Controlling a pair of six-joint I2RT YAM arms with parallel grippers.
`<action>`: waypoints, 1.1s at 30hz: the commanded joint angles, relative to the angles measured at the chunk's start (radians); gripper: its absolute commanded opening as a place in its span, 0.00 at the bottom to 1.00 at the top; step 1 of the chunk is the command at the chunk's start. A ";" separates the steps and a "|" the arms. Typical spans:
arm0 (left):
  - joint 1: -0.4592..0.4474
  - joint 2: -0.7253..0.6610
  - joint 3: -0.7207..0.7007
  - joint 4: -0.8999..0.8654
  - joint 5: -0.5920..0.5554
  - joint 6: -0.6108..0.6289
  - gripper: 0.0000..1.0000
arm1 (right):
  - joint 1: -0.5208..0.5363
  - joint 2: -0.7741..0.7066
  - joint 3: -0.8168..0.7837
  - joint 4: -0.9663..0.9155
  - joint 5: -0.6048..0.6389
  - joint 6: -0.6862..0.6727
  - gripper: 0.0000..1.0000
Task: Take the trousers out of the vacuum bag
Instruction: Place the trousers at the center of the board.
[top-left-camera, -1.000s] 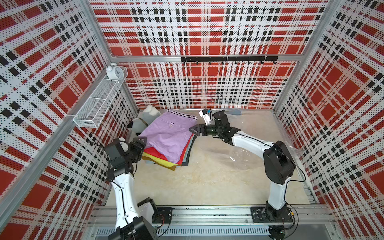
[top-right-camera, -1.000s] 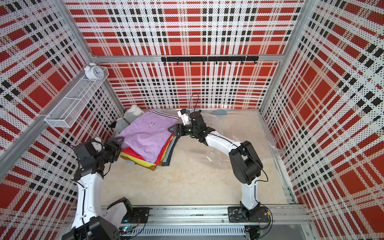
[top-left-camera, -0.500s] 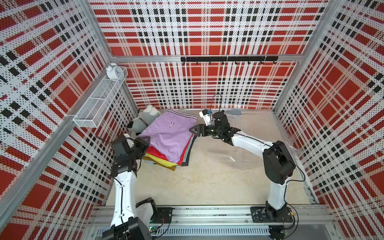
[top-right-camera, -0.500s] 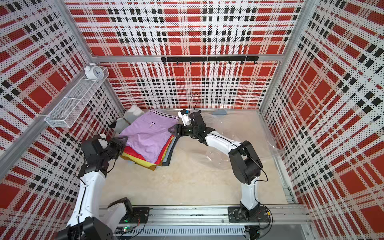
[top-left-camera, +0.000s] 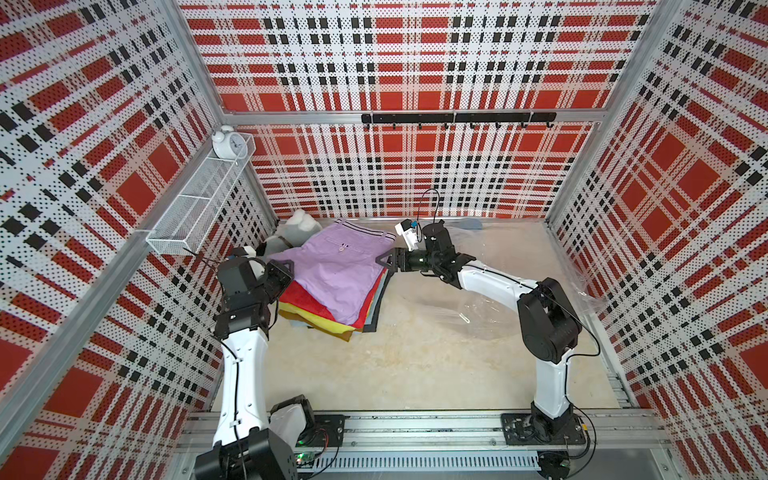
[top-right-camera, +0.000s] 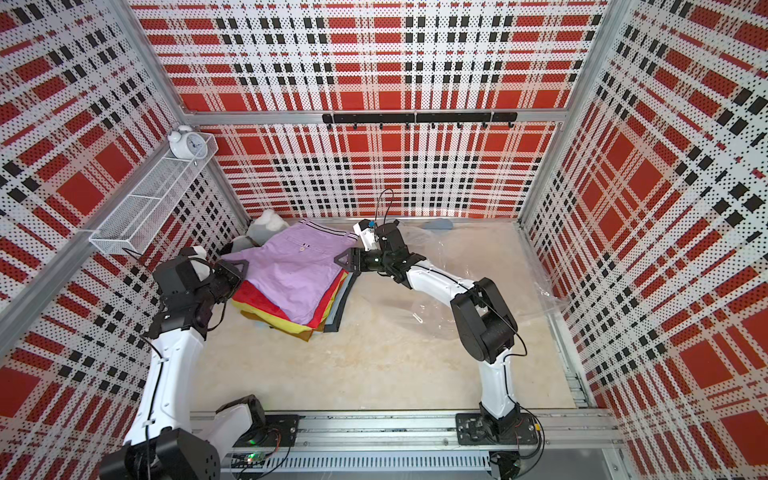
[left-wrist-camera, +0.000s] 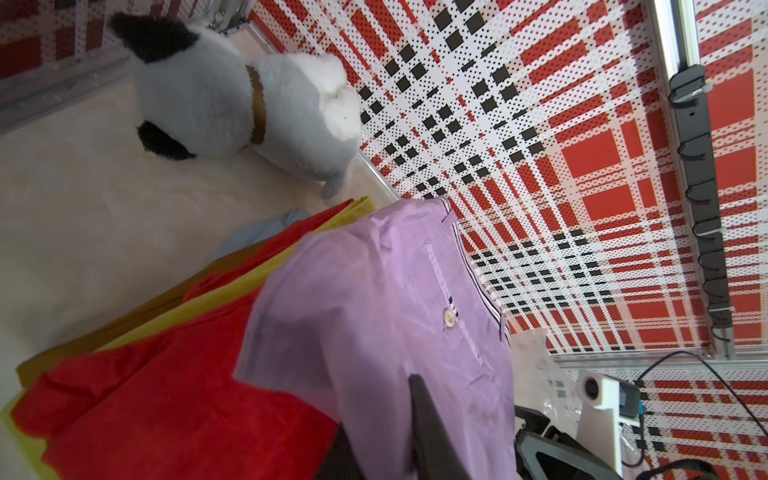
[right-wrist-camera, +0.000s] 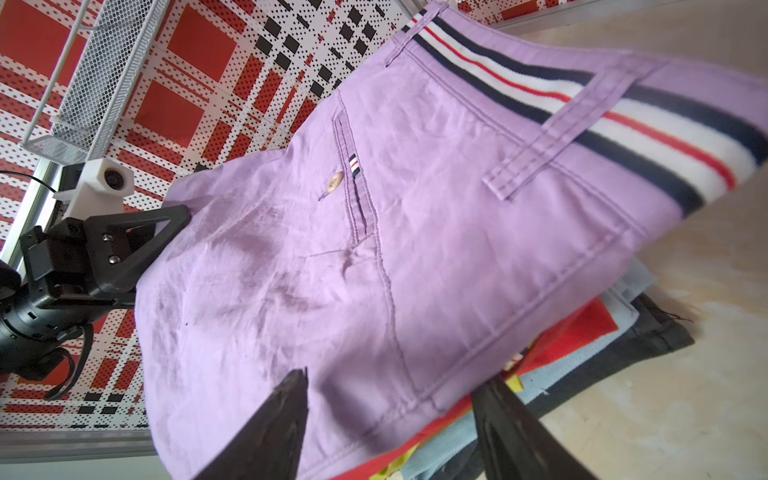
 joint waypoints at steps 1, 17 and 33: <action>-0.008 0.004 0.038 -0.004 -0.047 0.090 0.18 | 0.007 0.028 0.036 -0.003 -0.024 0.017 0.65; 0.003 0.015 0.048 -0.021 -0.101 0.170 0.17 | 0.010 0.118 0.142 -0.072 -0.029 0.022 0.63; 0.060 0.008 0.022 -0.021 -0.085 0.204 0.16 | 0.013 0.174 0.213 -0.040 -0.070 0.041 0.56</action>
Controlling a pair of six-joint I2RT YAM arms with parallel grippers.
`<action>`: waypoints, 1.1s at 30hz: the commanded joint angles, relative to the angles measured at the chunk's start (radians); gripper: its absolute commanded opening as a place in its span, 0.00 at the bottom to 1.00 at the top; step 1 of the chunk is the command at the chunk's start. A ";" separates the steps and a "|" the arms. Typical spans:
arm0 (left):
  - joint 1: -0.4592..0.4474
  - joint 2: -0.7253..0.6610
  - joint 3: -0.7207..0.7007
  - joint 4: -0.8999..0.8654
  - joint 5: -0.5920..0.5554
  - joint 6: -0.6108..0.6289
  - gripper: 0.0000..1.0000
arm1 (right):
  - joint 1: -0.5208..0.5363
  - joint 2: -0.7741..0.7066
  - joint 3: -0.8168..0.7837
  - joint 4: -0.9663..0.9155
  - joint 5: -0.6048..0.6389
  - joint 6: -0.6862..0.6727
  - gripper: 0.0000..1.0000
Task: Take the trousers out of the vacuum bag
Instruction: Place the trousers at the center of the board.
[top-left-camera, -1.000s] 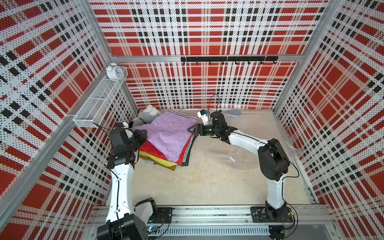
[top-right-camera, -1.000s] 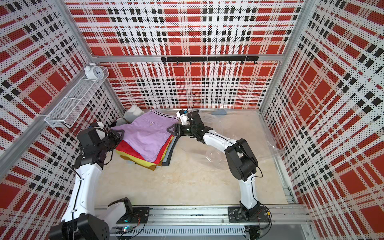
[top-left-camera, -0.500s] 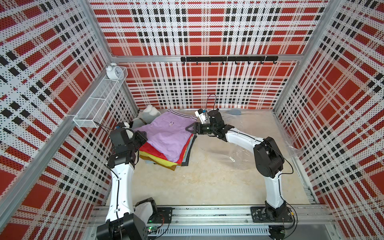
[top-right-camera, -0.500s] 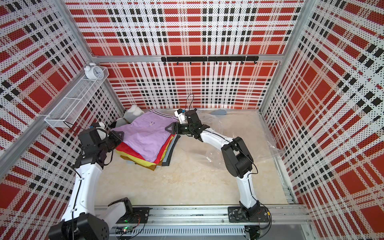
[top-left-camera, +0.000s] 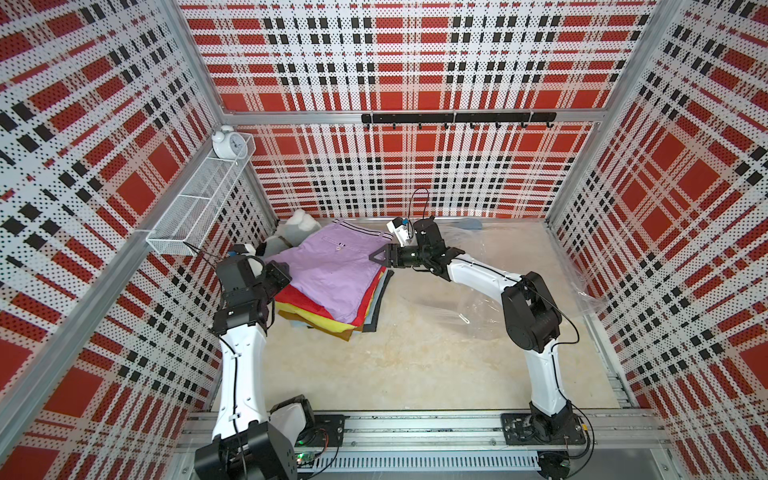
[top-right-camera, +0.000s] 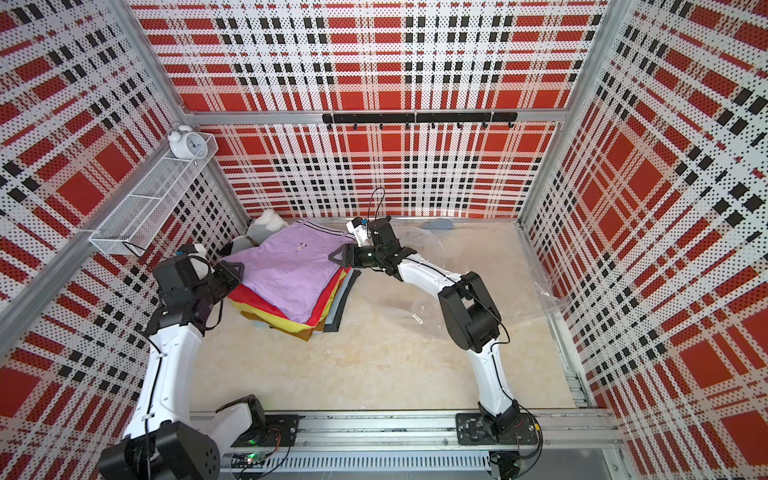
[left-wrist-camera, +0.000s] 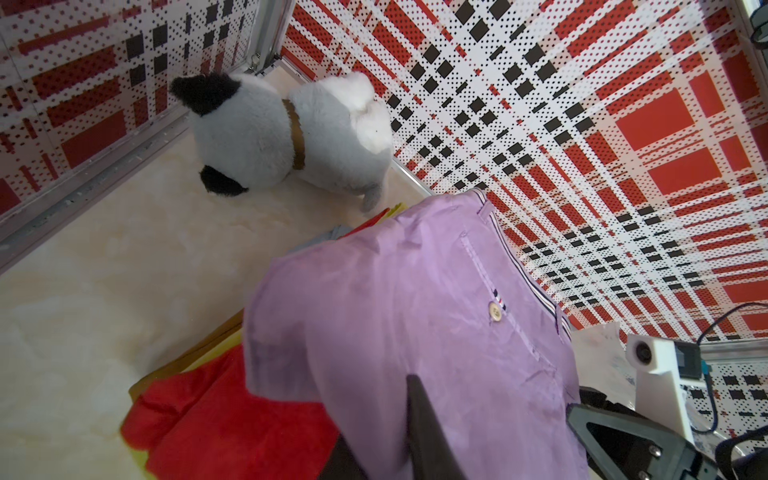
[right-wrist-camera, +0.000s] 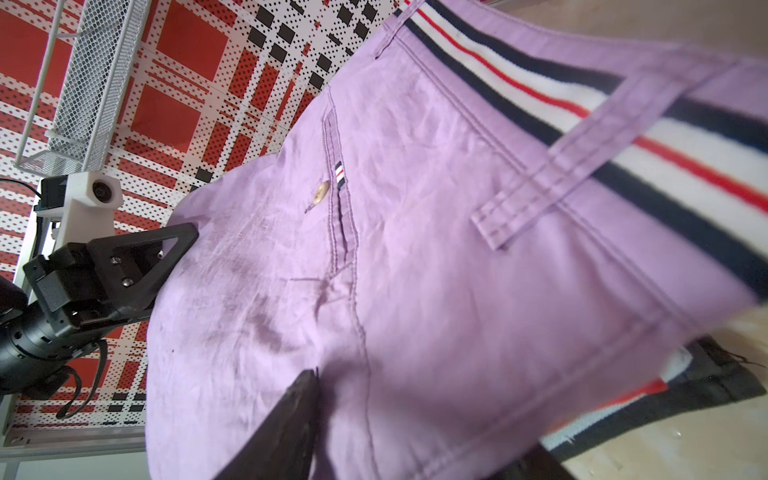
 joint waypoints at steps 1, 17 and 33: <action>0.034 -0.017 -0.002 0.026 -0.025 0.035 0.16 | 0.012 0.032 0.038 0.022 -0.011 0.004 0.55; 0.086 -0.005 -0.042 0.027 -0.030 0.086 0.16 | 0.026 -0.016 0.038 0.022 -0.015 -0.042 0.53; 0.099 -0.005 -0.049 0.028 -0.091 0.095 0.13 | 0.028 -0.042 0.061 -0.046 0.021 -0.088 0.56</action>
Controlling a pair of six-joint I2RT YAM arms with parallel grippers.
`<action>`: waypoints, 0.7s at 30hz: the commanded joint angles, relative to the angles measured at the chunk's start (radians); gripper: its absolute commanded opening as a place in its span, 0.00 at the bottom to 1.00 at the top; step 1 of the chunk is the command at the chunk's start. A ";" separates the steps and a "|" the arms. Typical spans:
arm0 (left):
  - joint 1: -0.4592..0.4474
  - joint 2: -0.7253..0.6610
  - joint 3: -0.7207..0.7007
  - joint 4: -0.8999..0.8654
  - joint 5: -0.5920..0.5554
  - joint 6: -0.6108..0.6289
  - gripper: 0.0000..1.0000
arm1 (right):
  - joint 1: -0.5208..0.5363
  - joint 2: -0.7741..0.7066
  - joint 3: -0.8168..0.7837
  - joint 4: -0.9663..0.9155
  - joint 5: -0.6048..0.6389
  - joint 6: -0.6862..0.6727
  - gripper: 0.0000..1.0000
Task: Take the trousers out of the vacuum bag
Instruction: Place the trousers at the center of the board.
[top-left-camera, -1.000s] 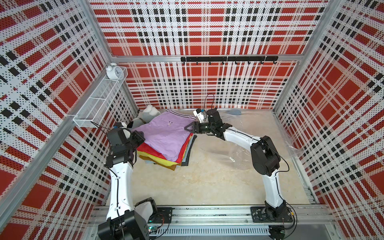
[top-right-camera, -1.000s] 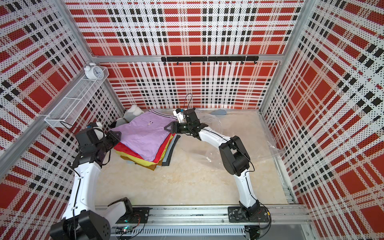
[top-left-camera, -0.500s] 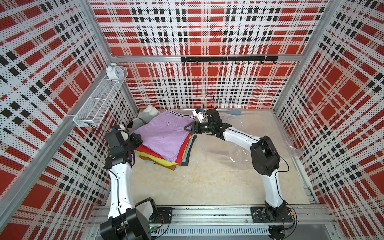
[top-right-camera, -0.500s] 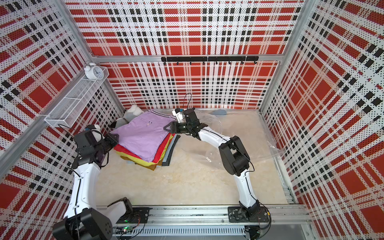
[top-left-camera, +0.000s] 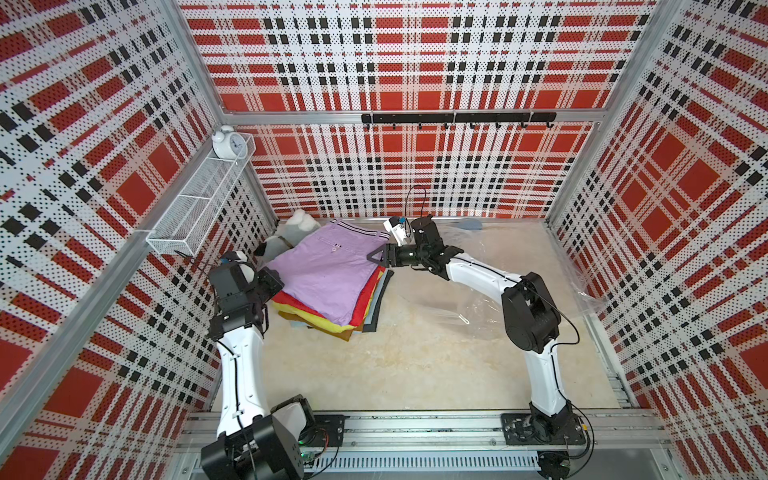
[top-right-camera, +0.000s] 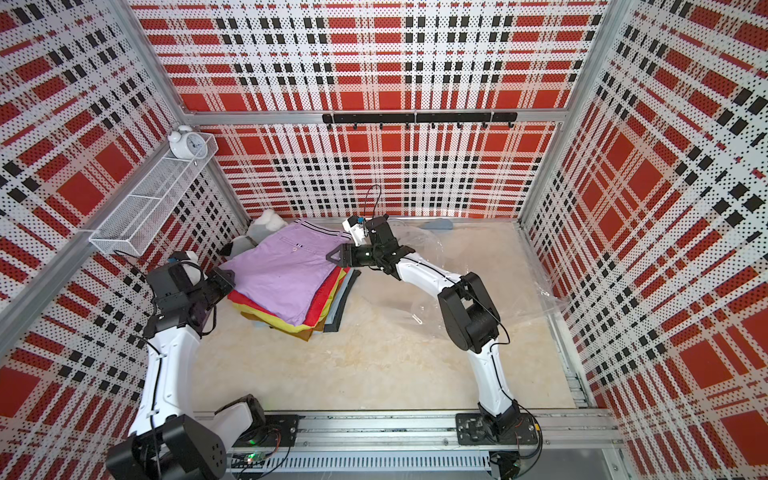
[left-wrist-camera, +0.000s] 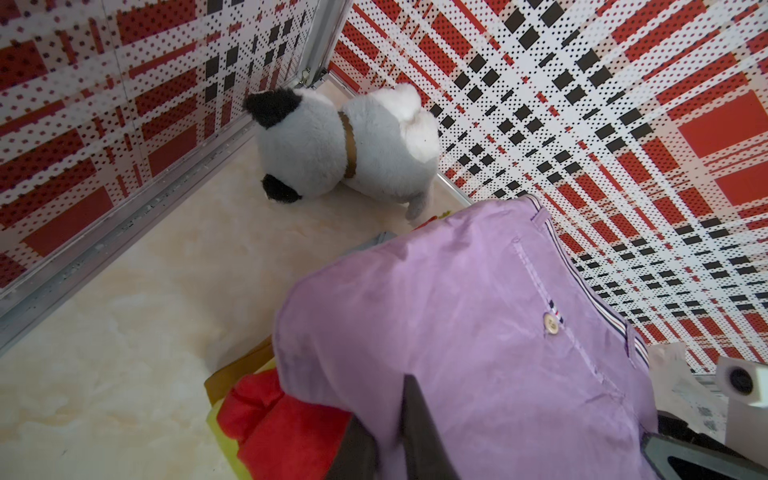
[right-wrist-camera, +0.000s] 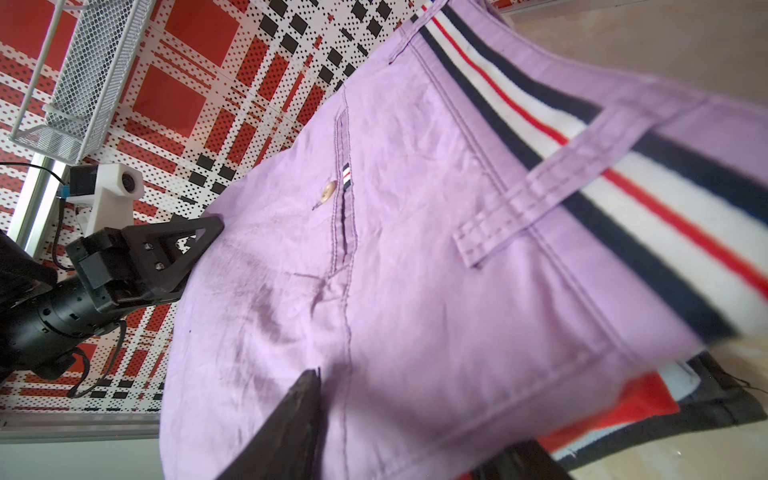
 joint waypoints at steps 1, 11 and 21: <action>0.021 -0.005 -0.012 0.028 -0.068 0.021 0.13 | 0.015 -0.037 0.034 -0.011 0.010 -0.020 0.56; 0.020 -0.008 -0.028 0.040 -0.068 0.021 0.13 | 0.021 -0.022 0.072 -0.018 -0.005 -0.020 0.50; 0.020 -0.002 -0.034 0.053 -0.057 0.016 0.13 | 0.026 -0.020 0.100 -0.062 -0.005 -0.041 0.50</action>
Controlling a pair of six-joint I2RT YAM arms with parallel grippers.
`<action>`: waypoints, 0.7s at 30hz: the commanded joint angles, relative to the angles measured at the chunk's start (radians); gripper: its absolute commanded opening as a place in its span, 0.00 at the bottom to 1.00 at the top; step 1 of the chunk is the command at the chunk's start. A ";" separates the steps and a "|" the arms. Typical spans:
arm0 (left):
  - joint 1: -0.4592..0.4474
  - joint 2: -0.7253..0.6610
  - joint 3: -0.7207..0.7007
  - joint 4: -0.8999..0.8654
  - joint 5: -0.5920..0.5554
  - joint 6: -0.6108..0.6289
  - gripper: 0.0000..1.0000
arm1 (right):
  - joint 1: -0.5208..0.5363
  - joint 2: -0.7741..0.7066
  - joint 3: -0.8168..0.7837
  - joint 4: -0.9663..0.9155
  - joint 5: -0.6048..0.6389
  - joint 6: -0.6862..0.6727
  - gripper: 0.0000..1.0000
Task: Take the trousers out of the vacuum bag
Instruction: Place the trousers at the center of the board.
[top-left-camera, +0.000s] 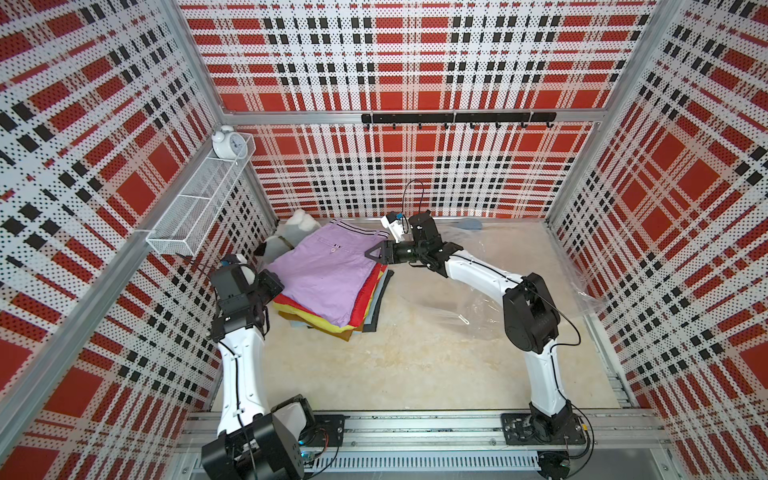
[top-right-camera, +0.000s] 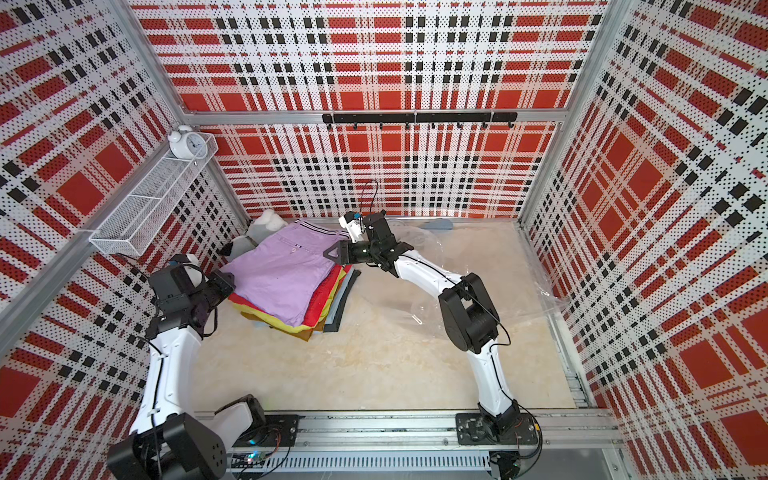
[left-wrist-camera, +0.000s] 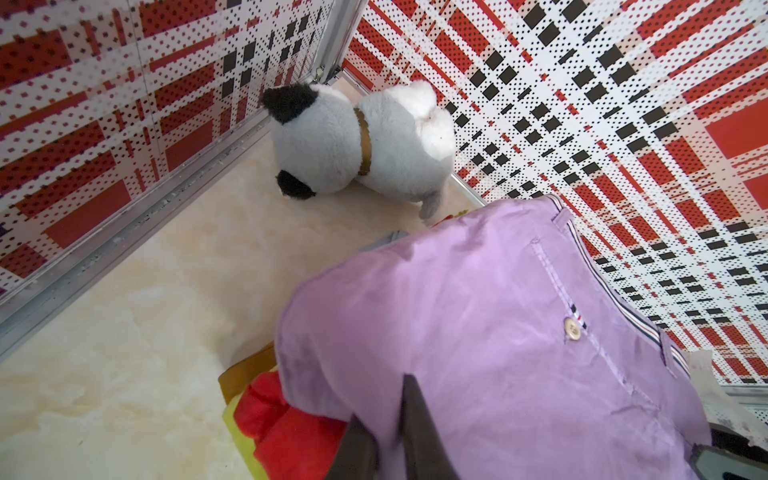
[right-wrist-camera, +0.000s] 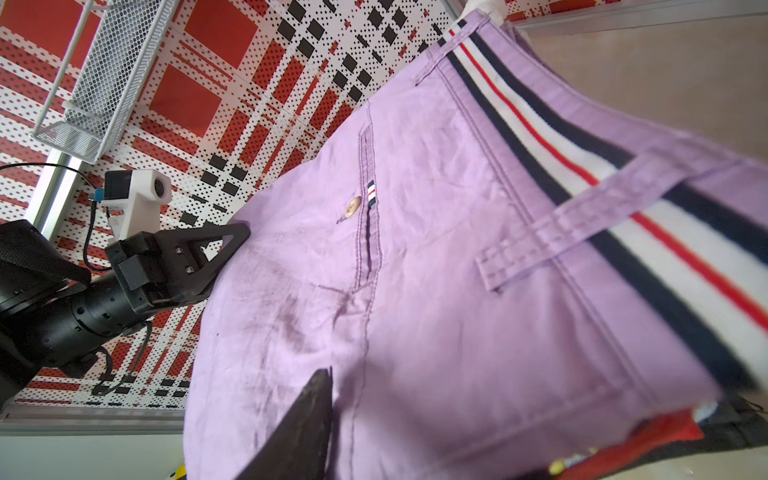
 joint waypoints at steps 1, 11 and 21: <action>0.019 -0.002 -0.006 0.035 -0.034 0.016 0.13 | 0.016 -0.013 0.045 -0.019 -0.002 -0.020 0.51; 0.018 -0.001 -0.020 0.056 -0.027 0.002 0.13 | 0.017 0.038 0.088 -0.062 0.006 -0.023 0.25; 0.017 -0.005 -0.033 0.070 -0.021 0.003 0.10 | 0.002 0.036 0.120 -0.097 0.039 -0.049 0.00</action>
